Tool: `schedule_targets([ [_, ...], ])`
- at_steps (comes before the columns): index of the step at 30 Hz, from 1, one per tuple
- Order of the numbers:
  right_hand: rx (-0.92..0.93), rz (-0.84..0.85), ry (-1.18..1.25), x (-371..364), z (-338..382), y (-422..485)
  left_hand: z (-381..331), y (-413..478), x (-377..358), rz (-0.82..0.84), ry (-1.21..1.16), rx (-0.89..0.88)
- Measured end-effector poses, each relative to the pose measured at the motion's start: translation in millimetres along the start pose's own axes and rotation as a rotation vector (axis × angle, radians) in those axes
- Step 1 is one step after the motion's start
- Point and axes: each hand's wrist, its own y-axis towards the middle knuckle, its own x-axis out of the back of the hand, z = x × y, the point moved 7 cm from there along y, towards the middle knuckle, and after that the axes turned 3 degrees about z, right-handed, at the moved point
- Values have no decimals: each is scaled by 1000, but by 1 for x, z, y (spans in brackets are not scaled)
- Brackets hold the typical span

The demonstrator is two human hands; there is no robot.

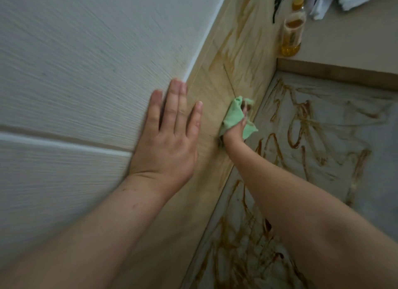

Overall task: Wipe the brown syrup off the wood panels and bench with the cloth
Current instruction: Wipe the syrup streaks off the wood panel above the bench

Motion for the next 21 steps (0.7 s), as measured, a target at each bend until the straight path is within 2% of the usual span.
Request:
schedule_targets([
  [4,-162,48,168,-7,-121,15,0,3,-3,-31,22,-7],
  [5,-261,-25,258,-7,-141,3,0,2,-4,-33,32,-3],
  [7,-447,-136,252,-6,-143,-39,-1,1,-4,-35,55,2],
  [8,-394,-95,113,-10,-128,-56,-1,0,-4,-36,62,0],
  [9,-247,-35,-55,-14,-109,-69,-2,-1,-4,-35,67,-3],
  [11,190,63,-243,-27,-69,-87,-2,-1,-5,-37,72,-4],
  [13,473,-12,-313,-30,-47,-81,-3,-1,-6,-37,78,-2],
  [15,574,-100,-431,-27,-36,-56,-4,0,-7,-43,81,2],
  [16,538,-97,-441,-23,-41,-37,-4,0,-7,-48,82,4],
  [17,422,-52,-381,-18,-58,-14,-3,0,-7,-50,82,8],
  [19,64,-38,-85,-2,-103,8,-4,2,-8,-50,89,5],
  [21,-256,-138,208,1,-154,-11,-5,1,-10,-44,104,-2],
])
